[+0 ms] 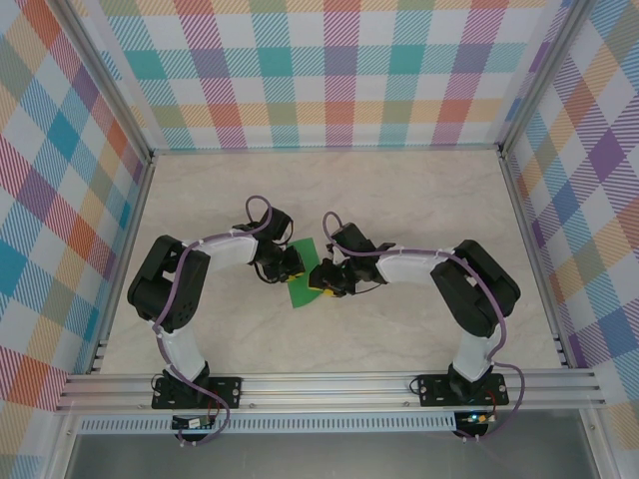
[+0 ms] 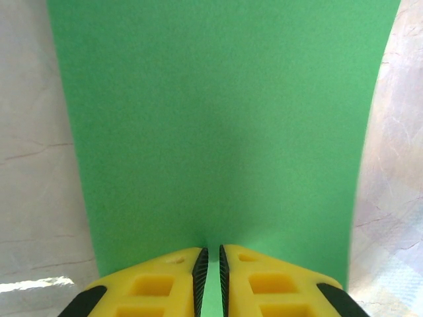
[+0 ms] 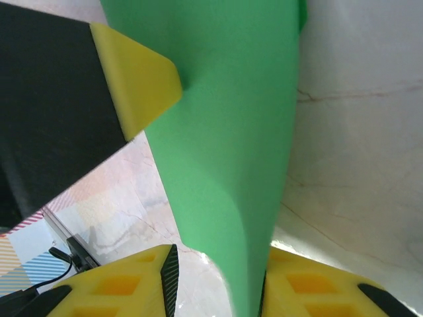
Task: Fold a paper plane with a square sheet of paper (pick it up from the middle)
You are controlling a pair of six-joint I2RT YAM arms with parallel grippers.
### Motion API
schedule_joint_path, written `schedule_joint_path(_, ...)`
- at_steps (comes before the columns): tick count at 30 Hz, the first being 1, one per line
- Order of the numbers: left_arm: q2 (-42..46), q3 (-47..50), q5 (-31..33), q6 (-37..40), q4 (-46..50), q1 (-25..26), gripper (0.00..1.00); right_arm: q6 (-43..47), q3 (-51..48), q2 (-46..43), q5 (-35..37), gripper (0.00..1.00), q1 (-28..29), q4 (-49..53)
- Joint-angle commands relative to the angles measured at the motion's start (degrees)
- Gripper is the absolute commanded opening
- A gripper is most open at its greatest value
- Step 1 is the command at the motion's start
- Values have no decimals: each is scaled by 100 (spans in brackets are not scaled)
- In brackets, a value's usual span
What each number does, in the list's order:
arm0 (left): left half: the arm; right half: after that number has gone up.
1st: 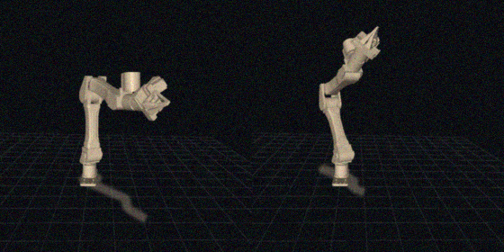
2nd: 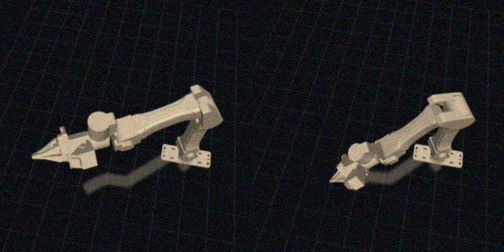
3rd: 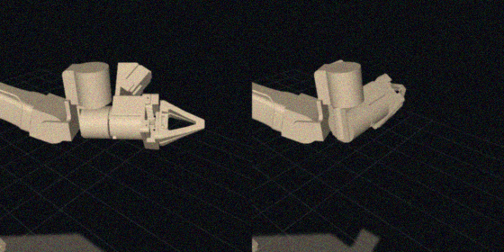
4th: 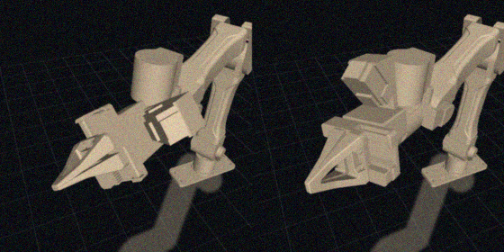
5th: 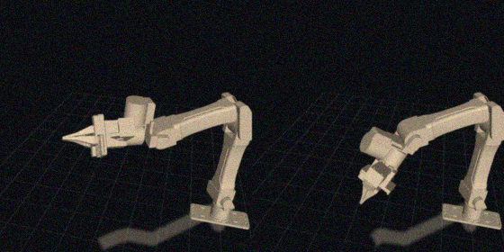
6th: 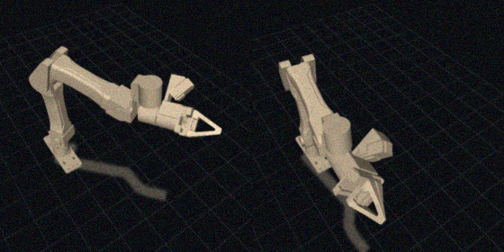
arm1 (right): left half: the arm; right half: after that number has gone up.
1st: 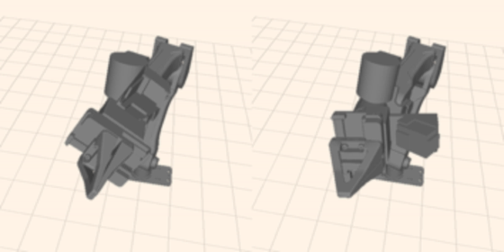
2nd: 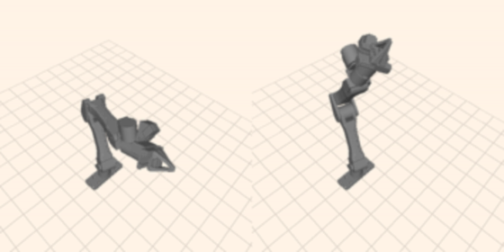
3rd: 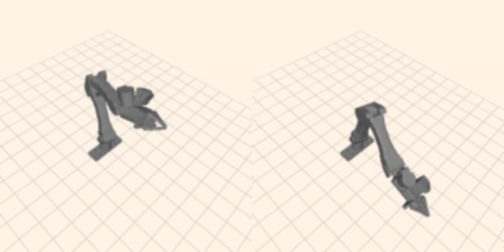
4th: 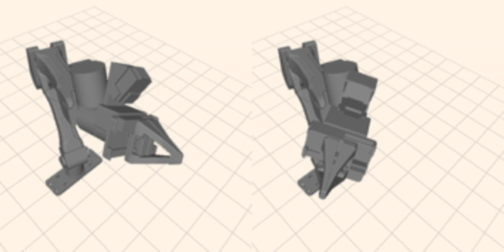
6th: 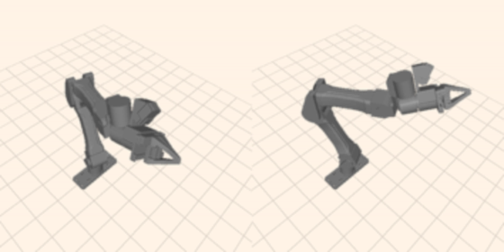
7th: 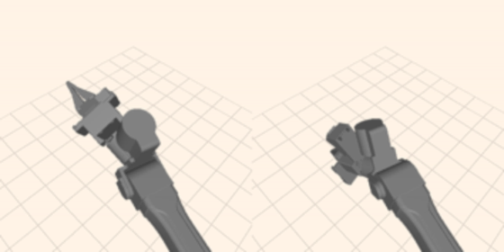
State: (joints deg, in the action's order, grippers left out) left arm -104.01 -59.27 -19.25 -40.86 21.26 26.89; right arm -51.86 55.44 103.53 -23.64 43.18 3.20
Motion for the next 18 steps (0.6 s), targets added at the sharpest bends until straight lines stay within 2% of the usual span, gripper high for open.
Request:
schedule_joint_path(1,-261,248,281,35,257,-44,17,13,49,142,43,35,-19,-340)
schedule_joint_path(5,-252,254,281,40,256,-44,17,62,223,305,-96,35,-99,-377)
schedule_joint_path(9,-221,261,259,39,253,-49,17,-152,199,314,-291,31,-99,-271)
schedule_joint_path(11,-178,259,231,43,224,-44,17,-304,35,180,-211,26,-91,-172)
schedule_joint_path(14,-30,335,-14,104,-81,-44,18,-421,-118,-44,68,10,-90,163)
schedule_joint_path(16,177,475,-468,147,-673,-28,20,-412,-147,-161,228,1,-90,405)
schedule_joint_path(18,458,622,-961,154,-1289,-20,24,-349,-148,-285,391,0,-98,730)
